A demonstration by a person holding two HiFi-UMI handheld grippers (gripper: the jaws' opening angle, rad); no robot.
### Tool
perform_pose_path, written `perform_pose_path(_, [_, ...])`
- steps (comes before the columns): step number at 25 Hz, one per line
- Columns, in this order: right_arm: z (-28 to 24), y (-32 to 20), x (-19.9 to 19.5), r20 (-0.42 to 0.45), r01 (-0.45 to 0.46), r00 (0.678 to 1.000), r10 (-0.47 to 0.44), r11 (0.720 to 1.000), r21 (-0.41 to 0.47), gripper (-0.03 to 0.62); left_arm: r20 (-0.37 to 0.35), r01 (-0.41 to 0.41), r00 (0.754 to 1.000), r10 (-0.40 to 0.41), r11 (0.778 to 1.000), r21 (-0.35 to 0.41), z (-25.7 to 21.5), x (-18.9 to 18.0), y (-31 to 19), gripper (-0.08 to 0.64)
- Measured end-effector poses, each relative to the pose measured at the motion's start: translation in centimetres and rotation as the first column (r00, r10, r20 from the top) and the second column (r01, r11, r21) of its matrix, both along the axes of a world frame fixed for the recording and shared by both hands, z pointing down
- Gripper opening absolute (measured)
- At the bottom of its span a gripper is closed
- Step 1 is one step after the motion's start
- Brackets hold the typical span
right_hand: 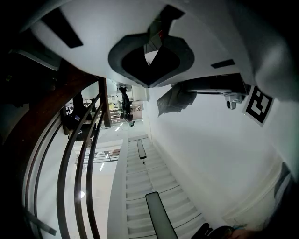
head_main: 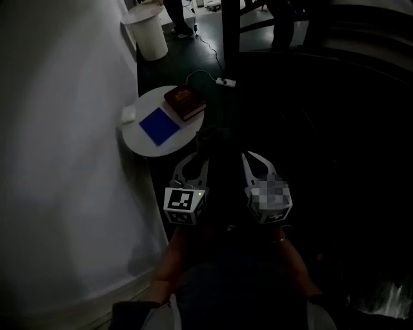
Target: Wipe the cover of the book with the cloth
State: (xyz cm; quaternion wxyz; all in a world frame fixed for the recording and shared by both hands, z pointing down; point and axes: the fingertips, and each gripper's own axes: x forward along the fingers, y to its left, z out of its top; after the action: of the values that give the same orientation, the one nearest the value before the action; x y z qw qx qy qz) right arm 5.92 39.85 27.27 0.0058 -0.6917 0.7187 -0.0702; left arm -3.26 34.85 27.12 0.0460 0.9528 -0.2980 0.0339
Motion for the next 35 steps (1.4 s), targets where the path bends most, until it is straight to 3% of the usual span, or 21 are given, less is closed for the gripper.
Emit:
perform_pose_path(9, [0.8, -0.2, 0.5, 0.061, 0.009, 0.998, -0.009, 1.0, 0.009, 0.028, 0.024, 0.008, 1.0, -0.008, 1.0, 0.012, 0.3, 0.2, -0.4, 0.034])
perform_pose_path(15, [1.4, 0.1, 0.5, 0.115, 0.04, 0.993, -0.035, 0.999, -0.035, 0.029, 0.025, 0.034, 0.999, -0.034, 0.999, 0.015, 0.2, 0.2, -0.8, 0.032])
perform_pose_path(22, [2.1, -1.1, 1.7, 0.119, 0.046, 0.992, -0.042, 0.998, -0.035, 0.029, 0.034, 0.049, 0.998, -0.05, 0.999, 0.017, 0.1, 0.5, -1.6, 0.034])
perform_pose_path(35, [3.4, -8.9, 3.8, 0.11, 0.037, 0.993, -0.029, 0.997, -0.069, 0.029, 0.053, 0.048, 0.997, -0.05, 0.998, 0.04, 1.3, 2.9, -10.9, 0.032])
